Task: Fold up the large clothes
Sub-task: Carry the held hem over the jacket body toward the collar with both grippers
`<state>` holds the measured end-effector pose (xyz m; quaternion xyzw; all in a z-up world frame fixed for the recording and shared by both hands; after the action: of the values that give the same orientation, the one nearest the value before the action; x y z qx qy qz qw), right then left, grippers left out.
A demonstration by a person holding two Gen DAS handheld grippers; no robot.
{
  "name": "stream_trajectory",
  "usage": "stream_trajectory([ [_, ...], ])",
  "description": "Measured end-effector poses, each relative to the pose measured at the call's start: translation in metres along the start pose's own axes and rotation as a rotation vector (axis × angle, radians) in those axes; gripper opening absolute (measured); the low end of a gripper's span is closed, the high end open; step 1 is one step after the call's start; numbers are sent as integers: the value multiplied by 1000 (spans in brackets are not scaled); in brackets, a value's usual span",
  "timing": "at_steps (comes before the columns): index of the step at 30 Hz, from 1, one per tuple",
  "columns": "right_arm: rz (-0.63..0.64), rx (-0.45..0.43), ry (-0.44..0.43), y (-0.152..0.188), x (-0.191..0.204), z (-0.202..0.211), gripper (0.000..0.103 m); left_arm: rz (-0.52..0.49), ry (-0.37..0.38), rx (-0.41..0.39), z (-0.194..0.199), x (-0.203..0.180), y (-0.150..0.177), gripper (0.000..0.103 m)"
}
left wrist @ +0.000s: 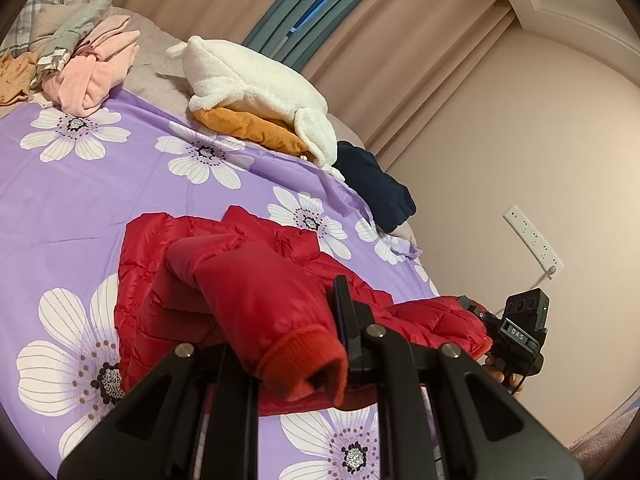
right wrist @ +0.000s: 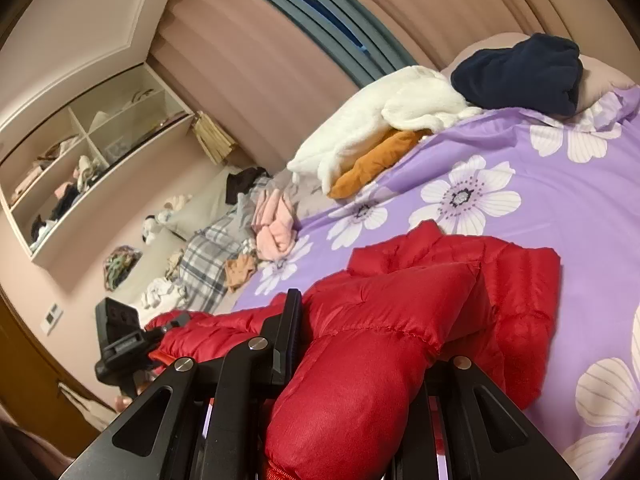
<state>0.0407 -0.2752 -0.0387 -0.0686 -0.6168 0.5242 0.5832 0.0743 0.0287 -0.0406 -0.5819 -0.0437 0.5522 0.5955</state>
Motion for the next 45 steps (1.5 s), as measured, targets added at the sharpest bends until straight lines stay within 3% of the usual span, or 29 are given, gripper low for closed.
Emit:
stream_trajectory([
  [45, -31, 28, 100, -1, -45, -33, 24, 39, -56, 72, -66, 35, -16, 15],
])
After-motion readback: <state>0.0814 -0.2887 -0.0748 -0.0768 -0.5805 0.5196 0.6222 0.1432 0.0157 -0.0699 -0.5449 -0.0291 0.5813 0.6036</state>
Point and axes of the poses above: each gripper's, at about its wrist camera, not at the fingertips, and z roughly against the way its jaws point, x to its left, y to its underside, the point moved 7 cm from there along -z, roughly the way its jaws point, and after that the axes turned 6 degrees about -x, right-handed, at the moved point
